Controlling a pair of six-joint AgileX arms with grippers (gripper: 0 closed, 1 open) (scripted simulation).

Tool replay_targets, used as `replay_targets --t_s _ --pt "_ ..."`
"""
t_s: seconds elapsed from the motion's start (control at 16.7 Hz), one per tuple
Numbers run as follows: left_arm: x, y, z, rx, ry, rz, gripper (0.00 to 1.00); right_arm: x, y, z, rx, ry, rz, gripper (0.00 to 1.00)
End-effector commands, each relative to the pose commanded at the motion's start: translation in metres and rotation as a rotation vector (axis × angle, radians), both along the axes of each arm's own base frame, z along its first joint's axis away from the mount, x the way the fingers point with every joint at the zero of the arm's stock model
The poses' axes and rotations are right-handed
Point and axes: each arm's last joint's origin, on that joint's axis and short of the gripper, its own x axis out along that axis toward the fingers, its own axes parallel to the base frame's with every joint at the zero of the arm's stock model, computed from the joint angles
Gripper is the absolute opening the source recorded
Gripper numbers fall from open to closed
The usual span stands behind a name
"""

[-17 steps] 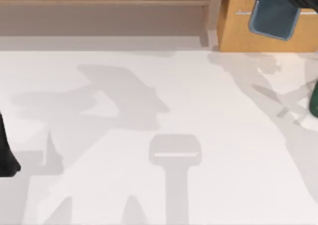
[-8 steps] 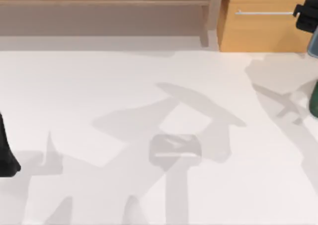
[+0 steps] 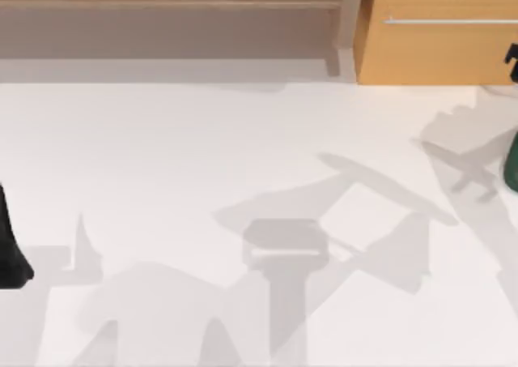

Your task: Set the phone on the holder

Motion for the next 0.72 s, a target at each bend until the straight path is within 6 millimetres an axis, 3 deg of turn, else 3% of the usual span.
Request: replay_targets --t_s 0.36,0.6,0.72 --pt "0.0 0.0 0.0 0.0 0.0 0.0 1.0 0.001 0.002 0.0 0.005 -0.003 0.008 0.0" --pt "0.0 0.0 0.0 0.0 0.0 0.0 1.0 -0.002 0.018 0.029 0.103 -0.136 0.093 0.0" --pt "0.0 0.0 0.0 0.0 0.0 0.0 1.0 -0.004 0.021 0.027 0.114 -0.133 0.123 0.0"
